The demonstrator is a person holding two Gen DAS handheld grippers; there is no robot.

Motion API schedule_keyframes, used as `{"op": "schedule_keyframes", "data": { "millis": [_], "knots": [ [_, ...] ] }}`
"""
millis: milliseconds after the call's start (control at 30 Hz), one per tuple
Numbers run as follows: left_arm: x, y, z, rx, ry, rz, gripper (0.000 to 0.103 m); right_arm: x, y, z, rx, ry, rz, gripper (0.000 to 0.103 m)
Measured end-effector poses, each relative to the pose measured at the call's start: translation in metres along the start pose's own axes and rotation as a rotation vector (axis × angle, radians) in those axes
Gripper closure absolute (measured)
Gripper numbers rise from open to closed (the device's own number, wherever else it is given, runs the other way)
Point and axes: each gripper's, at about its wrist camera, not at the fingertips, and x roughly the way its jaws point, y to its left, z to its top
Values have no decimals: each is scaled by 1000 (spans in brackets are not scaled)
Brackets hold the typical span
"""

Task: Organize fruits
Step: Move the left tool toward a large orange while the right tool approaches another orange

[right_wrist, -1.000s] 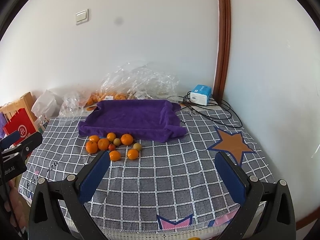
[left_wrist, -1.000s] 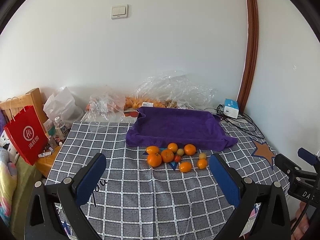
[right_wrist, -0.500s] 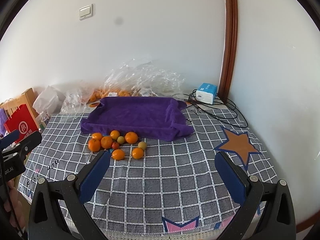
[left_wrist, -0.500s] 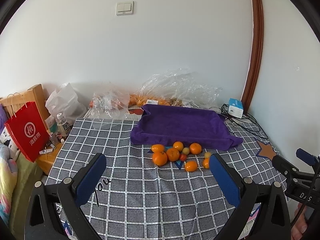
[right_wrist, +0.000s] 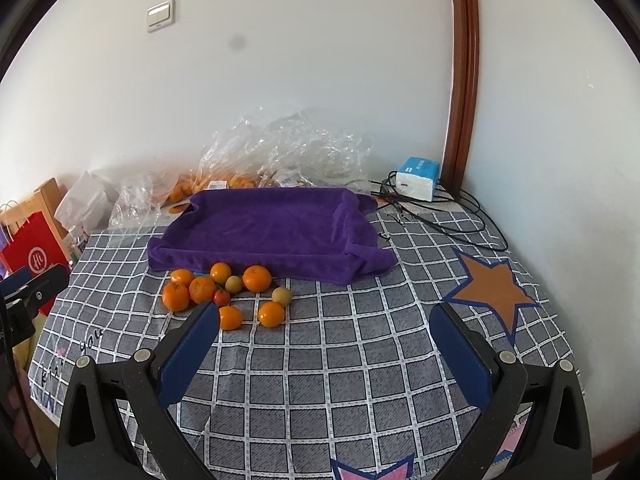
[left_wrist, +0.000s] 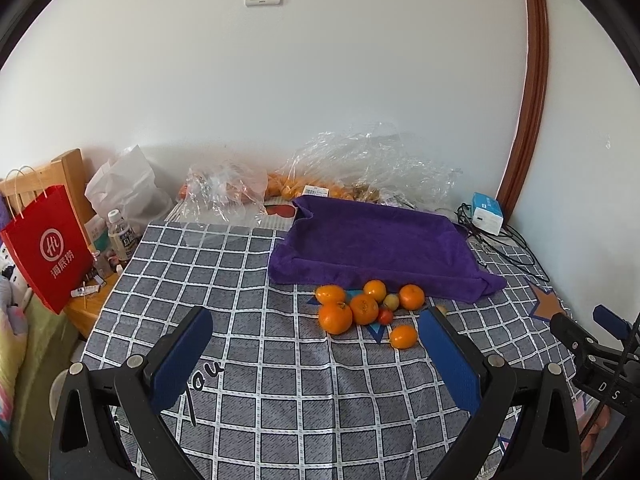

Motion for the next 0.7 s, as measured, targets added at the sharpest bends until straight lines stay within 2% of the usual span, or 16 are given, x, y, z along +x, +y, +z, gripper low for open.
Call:
{"op": "schedule_keyframes", "data": {
  "millis": [100, 267, 367, 500, 700],
  "knots": [
    [16, 8, -3, -14, 12, -11, 0, 18, 4, 0, -24, 3, -36, 0],
    [43, 13, -8, 4, 47, 2, 0, 52, 8, -3, -8, 36, -31, 0],
    [58, 15, -13, 33, 63, 33, 0, 74, 13, -5, -17, 98, -1, 2],
    [77, 27, -19, 6, 97, 14, 2, 102, 23, -10, -33, 146, 7, 8],
    [108, 43, -22, -25, 164, 6, 2, 132, 35, -16, -49, 200, 82, 14]
  ]
}}
